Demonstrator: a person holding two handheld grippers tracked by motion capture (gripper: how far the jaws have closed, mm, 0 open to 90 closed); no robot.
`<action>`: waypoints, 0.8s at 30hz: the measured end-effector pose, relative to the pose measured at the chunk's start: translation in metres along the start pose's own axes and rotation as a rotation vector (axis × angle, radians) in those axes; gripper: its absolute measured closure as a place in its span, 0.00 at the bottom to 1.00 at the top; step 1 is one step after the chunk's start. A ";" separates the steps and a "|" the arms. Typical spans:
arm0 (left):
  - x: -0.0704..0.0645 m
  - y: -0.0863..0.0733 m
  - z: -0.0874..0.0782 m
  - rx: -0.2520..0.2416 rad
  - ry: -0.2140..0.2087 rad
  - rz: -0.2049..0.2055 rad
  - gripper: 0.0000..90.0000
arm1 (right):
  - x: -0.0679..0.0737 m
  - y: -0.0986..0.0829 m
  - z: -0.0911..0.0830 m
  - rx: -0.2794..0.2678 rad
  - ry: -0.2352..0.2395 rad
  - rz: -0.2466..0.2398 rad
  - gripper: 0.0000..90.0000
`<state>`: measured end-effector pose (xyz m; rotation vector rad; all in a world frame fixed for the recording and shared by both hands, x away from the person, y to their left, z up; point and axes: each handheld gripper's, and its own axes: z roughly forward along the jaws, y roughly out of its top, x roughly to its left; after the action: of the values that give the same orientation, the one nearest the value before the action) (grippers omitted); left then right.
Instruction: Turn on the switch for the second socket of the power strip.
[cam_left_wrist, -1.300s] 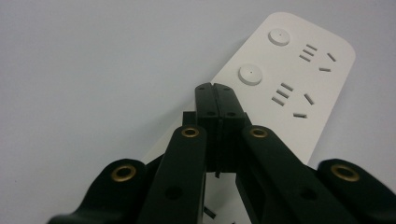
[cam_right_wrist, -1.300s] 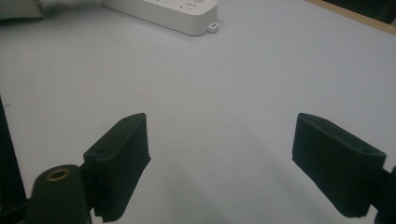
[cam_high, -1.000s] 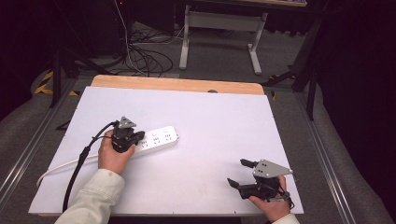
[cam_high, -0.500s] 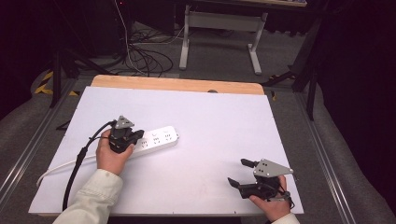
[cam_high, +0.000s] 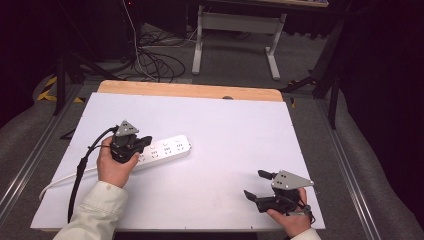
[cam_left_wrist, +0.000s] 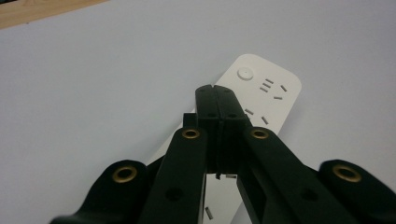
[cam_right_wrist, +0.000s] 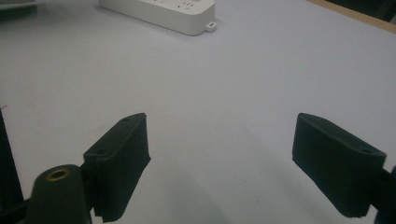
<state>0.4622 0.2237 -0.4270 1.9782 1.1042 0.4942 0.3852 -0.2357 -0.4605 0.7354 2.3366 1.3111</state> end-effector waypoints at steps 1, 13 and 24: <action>0.000 0.001 -0.002 -0.004 -0.005 -0.005 1.00 | 0.000 0.000 0.000 0.000 0.000 0.001 0.21; -0.001 0.006 -0.013 -0.031 -0.013 0.011 0.92 | 0.000 0.000 0.000 0.001 0.000 -0.003 0.21; -0.005 0.007 -0.023 -0.106 -0.049 -0.007 0.48 | 0.000 0.000 0.000 0.002 -0.003 -0.003 0.21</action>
<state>0.4480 0.2282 -0.4076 1.8841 1.0332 0.4879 0.3846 -0.2359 -0.4603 0.7334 2.3361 1.3057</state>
